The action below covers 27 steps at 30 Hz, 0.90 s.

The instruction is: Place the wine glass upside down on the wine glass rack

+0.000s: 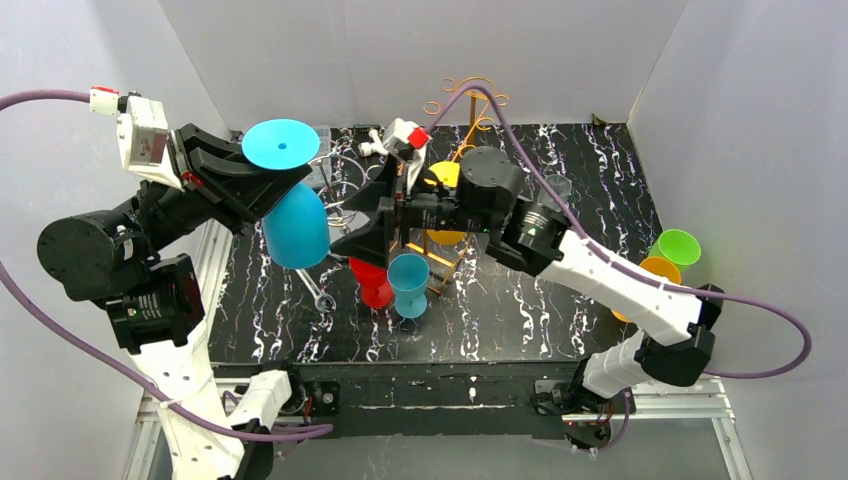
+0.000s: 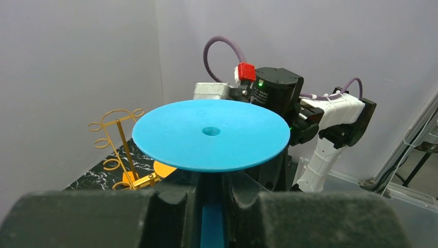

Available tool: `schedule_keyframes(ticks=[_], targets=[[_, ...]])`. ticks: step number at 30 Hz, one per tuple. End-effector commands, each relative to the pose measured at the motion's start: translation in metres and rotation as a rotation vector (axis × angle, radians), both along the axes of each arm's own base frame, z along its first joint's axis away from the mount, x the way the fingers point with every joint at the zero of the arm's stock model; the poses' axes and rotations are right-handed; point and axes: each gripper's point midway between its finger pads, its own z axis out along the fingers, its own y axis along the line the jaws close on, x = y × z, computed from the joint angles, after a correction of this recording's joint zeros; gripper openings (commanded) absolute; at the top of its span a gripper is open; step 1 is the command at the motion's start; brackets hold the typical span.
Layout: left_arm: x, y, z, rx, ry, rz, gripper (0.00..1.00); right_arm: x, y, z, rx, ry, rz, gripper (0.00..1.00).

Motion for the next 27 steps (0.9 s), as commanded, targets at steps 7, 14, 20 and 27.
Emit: schedule_keyframes(ticks=[7, 14, 20, 27], targets=[[-0.005, -0.002, 0.000, -0.005, -0.001, -0.027, 0.00, -0.047, -0.001, 0.047, 0.183, -0.070, 0.267, 0.98], [-0.005, -0.002, 0.005, -0.036, 0.012, -0.031, 0.00, -0.051, 0.018, 0.057, 0.262, -0.030, 0.357, 0.98], [-0.005, -0.002, 0.005, -0.054, 0.023, -0.039, 0.00, -0.052, 0.037, 0.057, 0.308, 0.004, 0.386, 0.98], [-0.003, -0.003, 0.003, -0.067, 0.034, -0.046, 0.00, -0.059, 0.042, 0.074, 0.375, -0.006, 0.401, 0.98]])
